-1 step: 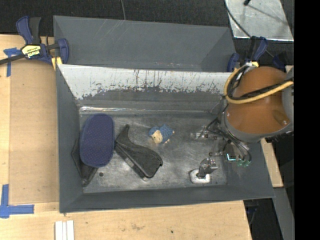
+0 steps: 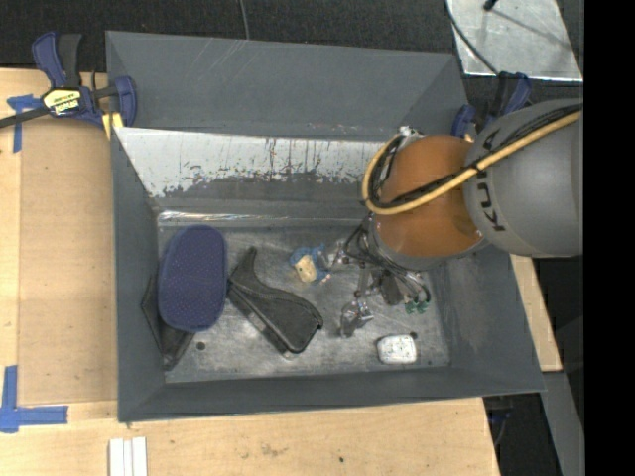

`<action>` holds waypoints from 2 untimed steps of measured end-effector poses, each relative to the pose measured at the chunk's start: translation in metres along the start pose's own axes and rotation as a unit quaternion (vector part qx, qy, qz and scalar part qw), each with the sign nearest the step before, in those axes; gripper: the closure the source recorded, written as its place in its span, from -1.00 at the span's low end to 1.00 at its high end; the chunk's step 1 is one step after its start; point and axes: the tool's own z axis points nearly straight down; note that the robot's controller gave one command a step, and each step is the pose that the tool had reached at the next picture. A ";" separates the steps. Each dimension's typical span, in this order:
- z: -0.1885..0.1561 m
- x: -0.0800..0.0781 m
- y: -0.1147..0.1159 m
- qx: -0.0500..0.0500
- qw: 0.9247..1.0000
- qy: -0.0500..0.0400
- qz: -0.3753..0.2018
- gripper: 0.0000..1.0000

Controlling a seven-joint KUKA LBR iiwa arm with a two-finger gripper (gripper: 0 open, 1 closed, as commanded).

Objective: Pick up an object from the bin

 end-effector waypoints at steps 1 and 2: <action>-0.024 -0.061 -0.016 -0.003 0.997 0.005 -0.076 -1.00; -0.023 -0.087 0.022 -0.005 1.000 0.006 -0.026 -1.00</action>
Offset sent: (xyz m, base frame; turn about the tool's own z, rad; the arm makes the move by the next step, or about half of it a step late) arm 0.0584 -0.0049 0.0225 -0.1530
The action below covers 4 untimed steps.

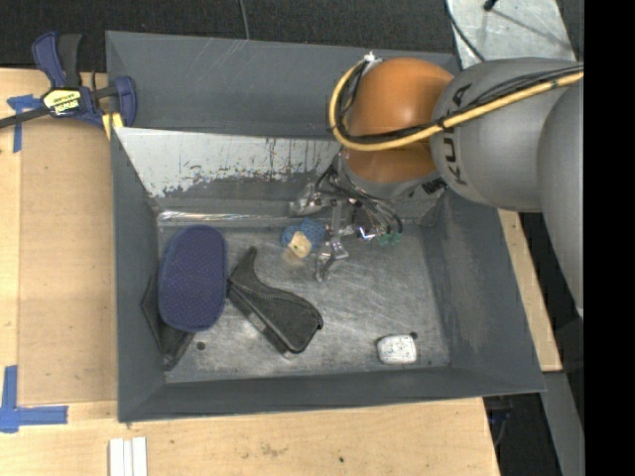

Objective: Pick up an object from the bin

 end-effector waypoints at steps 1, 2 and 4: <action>-0.011 0.028 -0.009 0.000 0.995 0.003 -0.102 -1.00; 0.018 -0.005 -0.005 0.001 0.991 -0.005 -0.137 -1.00; 0.045 -0.004 -0.011 0.000 0.979 -0.001 -0.205 -1.00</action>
Offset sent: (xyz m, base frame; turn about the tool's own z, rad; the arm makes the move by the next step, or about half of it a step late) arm -0.0257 -0.0138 0.0098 -0.2065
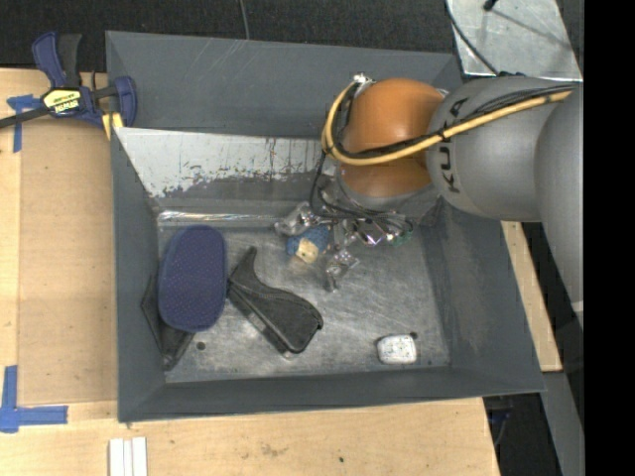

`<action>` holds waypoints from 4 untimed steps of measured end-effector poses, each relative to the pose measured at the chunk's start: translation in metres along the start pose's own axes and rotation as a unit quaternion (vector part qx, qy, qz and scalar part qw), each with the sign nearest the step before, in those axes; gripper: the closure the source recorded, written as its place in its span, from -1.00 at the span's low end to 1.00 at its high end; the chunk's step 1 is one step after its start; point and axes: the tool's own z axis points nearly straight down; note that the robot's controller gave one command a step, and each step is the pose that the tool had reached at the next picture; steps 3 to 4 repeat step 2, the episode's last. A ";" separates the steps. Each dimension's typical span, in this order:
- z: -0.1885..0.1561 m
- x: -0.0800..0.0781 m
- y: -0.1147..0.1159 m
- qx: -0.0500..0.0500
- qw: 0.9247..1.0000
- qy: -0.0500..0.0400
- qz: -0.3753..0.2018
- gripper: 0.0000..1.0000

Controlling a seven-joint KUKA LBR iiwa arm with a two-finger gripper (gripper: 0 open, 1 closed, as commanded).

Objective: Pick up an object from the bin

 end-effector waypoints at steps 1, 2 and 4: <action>-0.004 -0.003 -0.001 0.002 1.000 -0.004 0.000 1.00; -0.155 0.009 -0.006 0.002 0.995 -0.001 -0.096 1.00; -0.155 0.009 -0.006 0.002 0.995 -0.001 -0.096 1.00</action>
Offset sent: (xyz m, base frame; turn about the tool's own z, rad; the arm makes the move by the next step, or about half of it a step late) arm 0.0000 0.0000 0.0000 0.0000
